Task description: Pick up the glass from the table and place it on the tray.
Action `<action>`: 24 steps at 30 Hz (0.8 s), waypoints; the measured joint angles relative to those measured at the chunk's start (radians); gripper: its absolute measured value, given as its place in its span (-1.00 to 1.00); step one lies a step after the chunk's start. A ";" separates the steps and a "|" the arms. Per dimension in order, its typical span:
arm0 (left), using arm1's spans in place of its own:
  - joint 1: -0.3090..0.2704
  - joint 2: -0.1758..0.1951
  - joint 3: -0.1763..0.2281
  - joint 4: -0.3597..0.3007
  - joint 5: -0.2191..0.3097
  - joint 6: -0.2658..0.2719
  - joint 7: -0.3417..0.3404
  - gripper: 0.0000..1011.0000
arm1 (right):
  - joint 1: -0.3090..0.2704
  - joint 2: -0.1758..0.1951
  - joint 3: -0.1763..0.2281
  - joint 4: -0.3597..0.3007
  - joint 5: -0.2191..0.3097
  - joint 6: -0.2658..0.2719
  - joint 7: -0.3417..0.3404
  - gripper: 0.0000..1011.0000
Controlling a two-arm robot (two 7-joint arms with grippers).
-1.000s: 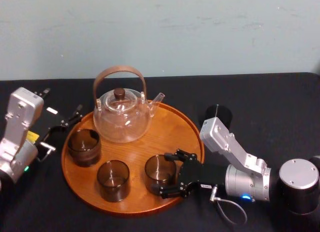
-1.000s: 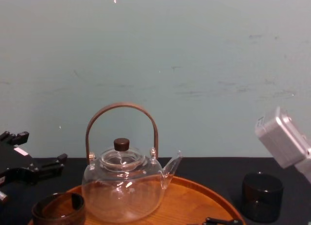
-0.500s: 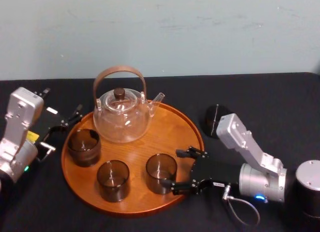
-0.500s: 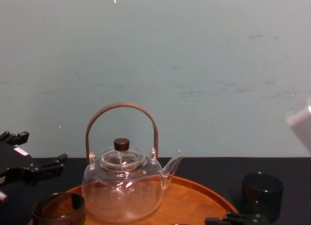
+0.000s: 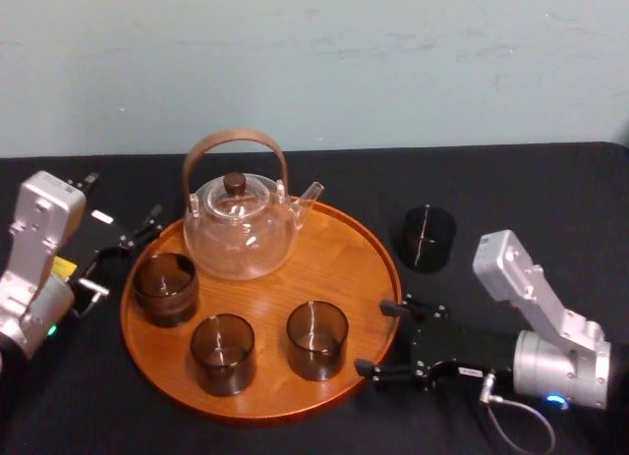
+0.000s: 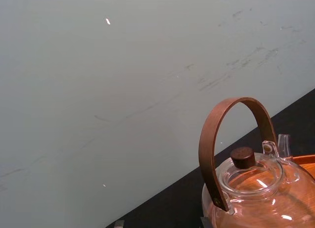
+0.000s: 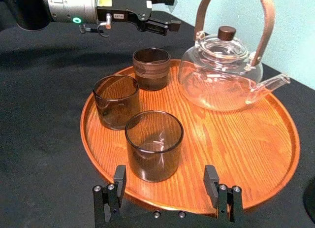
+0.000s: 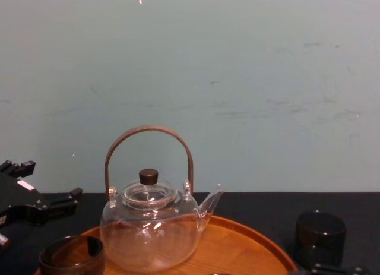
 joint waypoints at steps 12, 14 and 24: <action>0.000 0.000 0.000 0.000 0.000 0.000 0.000 0.98 | -0.059 0.063 0.054 -0.037 0.038 -0.027 -0.009 0.98; 0.000 0.000 0.000 0.000 0.000 0.000 0.000 0.98 | -0.065 0.067 0.061 -0.038 0.040 -0.029 -0.013 0.98; 0.000 0.000 0.000 0.000 0.000 0.000 0.000 0.98 | -0.100 0.075 0.122 -0.036 0.050 -0.047 -0.066 0.98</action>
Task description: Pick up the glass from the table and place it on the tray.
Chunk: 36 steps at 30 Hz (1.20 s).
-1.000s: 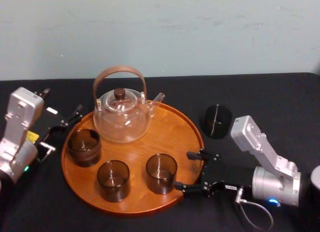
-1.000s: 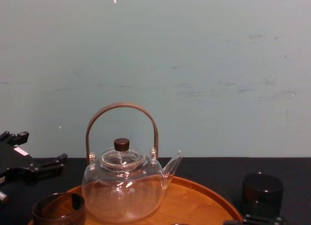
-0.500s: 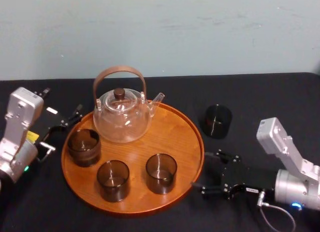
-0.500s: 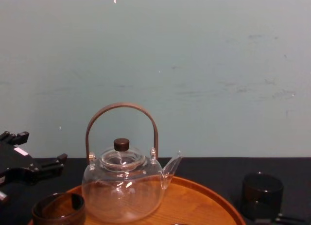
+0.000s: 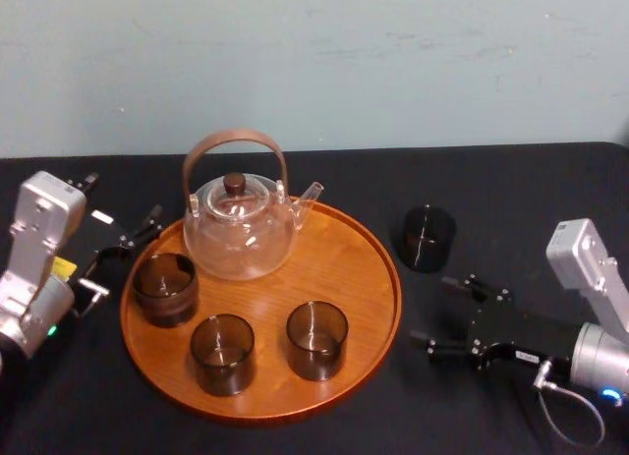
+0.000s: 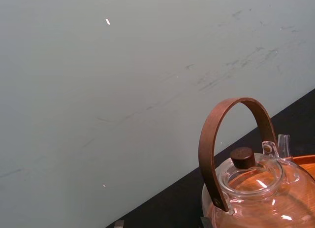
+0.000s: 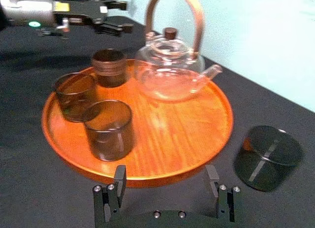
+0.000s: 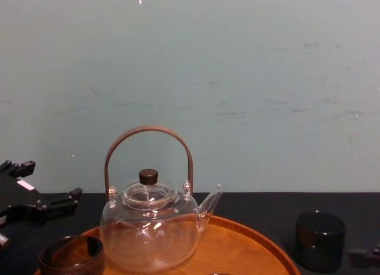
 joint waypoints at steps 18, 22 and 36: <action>0.000 0.000 0.000 0.000 0.000 0.000 0.000 0.98 | -0.038 -0.062 0.121 0.026 -0.013 0.045 -0.179 0.98; 0.000 0.000 0.000 0.000 0.000 0.000 0.000 0.98 | -0.025 -0.084 0.134 0.037 -0.018 0.074 -0.198 0.98; 0.000 0.000 0.000 0.000 0.000 0.000 0.000 0.98 | 0.020 -0.134 0.147 0.070 -0.036 0.158 -0.210 0.98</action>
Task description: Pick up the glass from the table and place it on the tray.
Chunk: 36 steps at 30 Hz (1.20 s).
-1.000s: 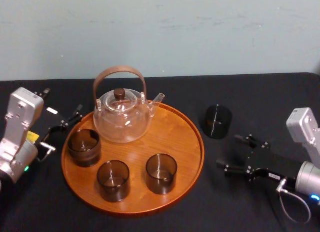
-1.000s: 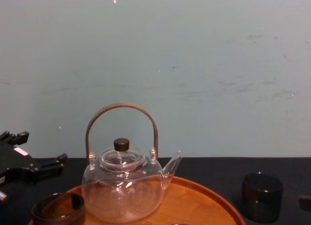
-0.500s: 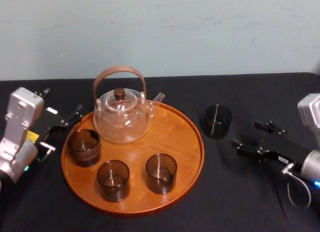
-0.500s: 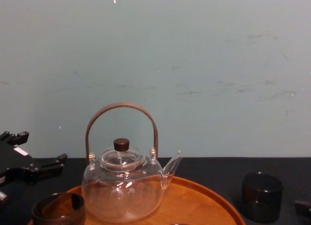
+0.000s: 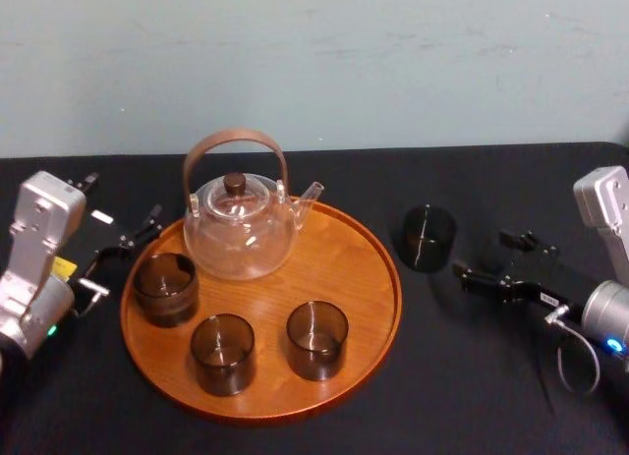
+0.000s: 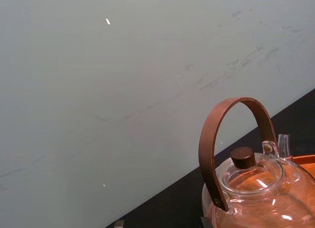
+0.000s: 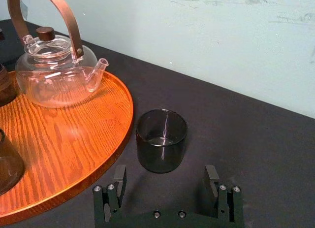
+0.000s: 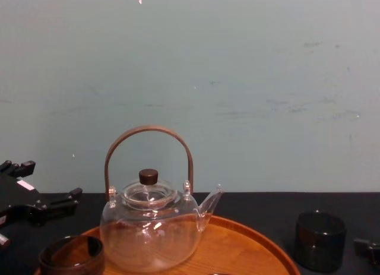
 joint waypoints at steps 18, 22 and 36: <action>0.000 0.000 0.000 0.000 0.000 0.000 0.000 0.98 | 0.096 -0.052 -0.038 0.093 -0.032 0.041 0.023 0.98; 0.000 0.000 0.000 0.000 0.000 0.000 0.000 0.98 | 0.116 -0.063 -0.047 0.116 -0.041 0.045 0.028 0.98; 0.000 0.000 0.000 0.000 0.000 0.000 0.000 0.98 | 0.169 -0.097 -0.077 0.177 -0.069 0.047 0.042 0.98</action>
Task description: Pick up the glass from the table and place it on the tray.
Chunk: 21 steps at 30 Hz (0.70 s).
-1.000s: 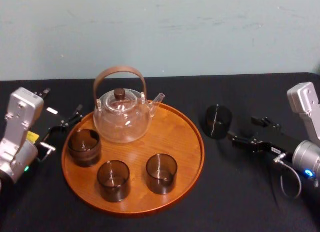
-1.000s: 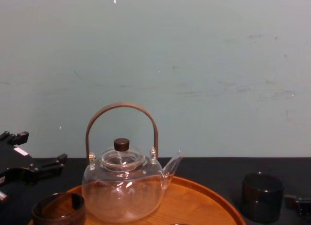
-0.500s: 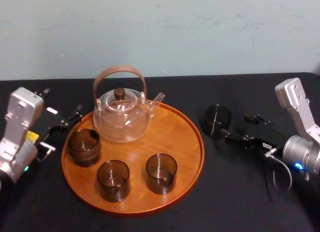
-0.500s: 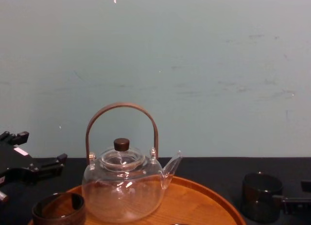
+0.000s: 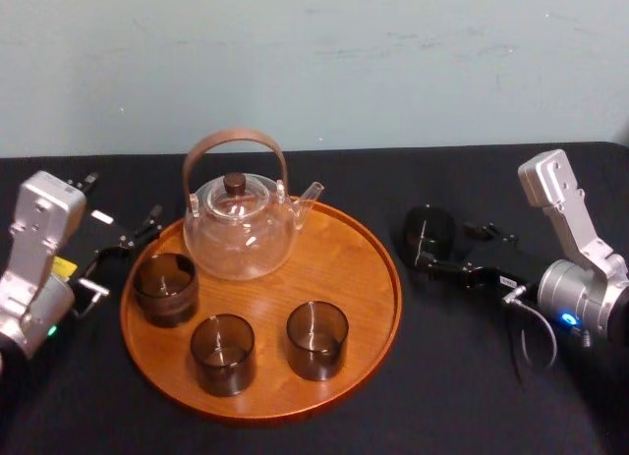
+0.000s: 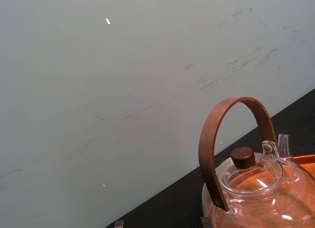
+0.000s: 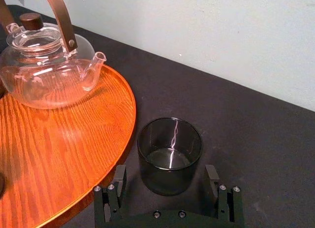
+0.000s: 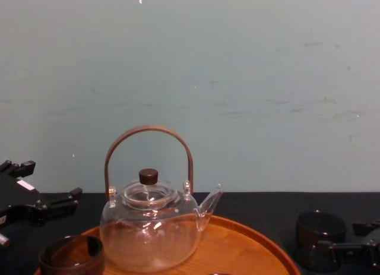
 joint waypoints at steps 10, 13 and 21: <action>0.000 0.000 0.000 0.000 0.000 0.000 0.000 0.98 | 0.022 -0.020 -0.005 0.032 -0.009 0.002 -0.001 0.98; 0.000 0.000 0.000 0.000 0.000 0.000 0.000 0.98 | 0.028 -0.024 -0.003 0.040 -0.010 0.002 -0.002 0.98; 0.000 0.000 0.000 0.000 0.000 0.000 0.000 0.98 | 0.050 -0.039 -0.007 0.068 -0.017 0.004 0.000 0.98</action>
